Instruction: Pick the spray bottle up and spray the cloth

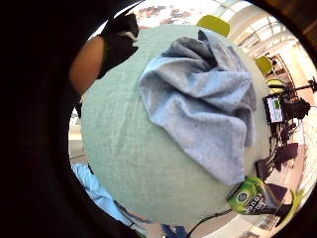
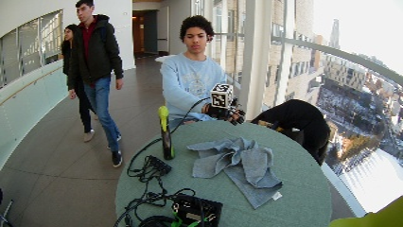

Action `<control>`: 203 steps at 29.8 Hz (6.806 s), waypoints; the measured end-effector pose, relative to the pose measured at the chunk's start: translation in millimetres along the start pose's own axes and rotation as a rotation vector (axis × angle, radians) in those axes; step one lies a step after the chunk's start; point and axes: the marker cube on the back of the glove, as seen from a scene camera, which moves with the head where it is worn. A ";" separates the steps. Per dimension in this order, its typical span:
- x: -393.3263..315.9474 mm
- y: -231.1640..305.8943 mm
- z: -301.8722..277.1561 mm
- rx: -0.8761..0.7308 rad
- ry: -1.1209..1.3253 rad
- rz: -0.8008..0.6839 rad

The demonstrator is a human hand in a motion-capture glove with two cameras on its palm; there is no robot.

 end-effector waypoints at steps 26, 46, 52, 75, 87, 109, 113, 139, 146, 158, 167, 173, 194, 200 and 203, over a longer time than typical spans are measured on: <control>104.4 230.9 -47.0 0.531 -0.601 0.418; 222.8 219.1 -35.5 0.744 -0.752 0.728; 242.0 195.9 -27.8 0.725 -0.790 0.740; 249.8 151.4 -86.3 0.525 -0.638 0.632; 213.5 80.3 -122.3 0.166 -0.523 0.564; 179.2 22.9 -72.1 -0.139 -0.448 0.659; 179.4 22.3 -74.4 -0.147 -0.451 0.662; 176.8 24.3 -70.6 -0.178 -0.447 0.662; 176.1 21.6 -69.9 -0.184 -0.443 0.663; 175.4 22.2 -71.0 -0.183 -0.437 0.658; 139.6 -3.6 -74.5 0.021 -0.522 0.511; 82.8 -45.6 -71.9 0.304 -0.644 0.308; -62.2 -167.3 38.1 0.362 -0.927 0.040; -56.2 -168.9 46.6 0.359 -0.907 0.041; -53.0 -166.8 51.0 0.356 -0.916 0.051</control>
